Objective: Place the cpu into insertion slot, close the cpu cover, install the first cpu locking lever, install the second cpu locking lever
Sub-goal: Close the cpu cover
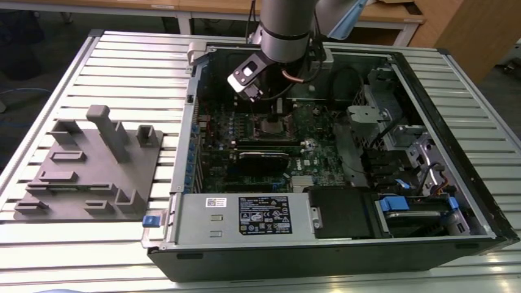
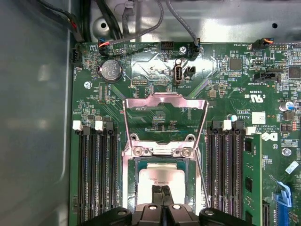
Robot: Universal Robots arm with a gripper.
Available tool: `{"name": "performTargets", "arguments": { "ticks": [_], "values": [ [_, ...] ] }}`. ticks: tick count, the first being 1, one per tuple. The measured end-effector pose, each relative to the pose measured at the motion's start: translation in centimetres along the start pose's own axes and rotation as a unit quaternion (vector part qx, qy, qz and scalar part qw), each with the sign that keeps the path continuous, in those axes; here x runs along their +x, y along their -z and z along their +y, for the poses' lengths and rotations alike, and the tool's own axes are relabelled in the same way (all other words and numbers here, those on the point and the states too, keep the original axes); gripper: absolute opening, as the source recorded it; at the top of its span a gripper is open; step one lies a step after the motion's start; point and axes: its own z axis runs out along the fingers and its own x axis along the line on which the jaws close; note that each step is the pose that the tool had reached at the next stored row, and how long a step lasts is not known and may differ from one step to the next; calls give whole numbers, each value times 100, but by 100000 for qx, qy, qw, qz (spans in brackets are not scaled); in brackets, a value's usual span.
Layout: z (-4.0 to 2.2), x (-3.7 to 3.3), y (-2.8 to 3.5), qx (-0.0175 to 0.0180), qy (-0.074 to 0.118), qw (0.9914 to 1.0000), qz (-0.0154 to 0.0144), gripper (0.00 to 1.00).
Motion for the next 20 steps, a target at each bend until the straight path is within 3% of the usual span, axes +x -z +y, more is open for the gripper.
{"name": "performTargets", "arguments": {
  "ticks": [11,20],
  "values": [
    [0,0,33,12,0,100000,-20,11],
    [3,5,153,3,-1,100000,-4,11]
  ]
}}
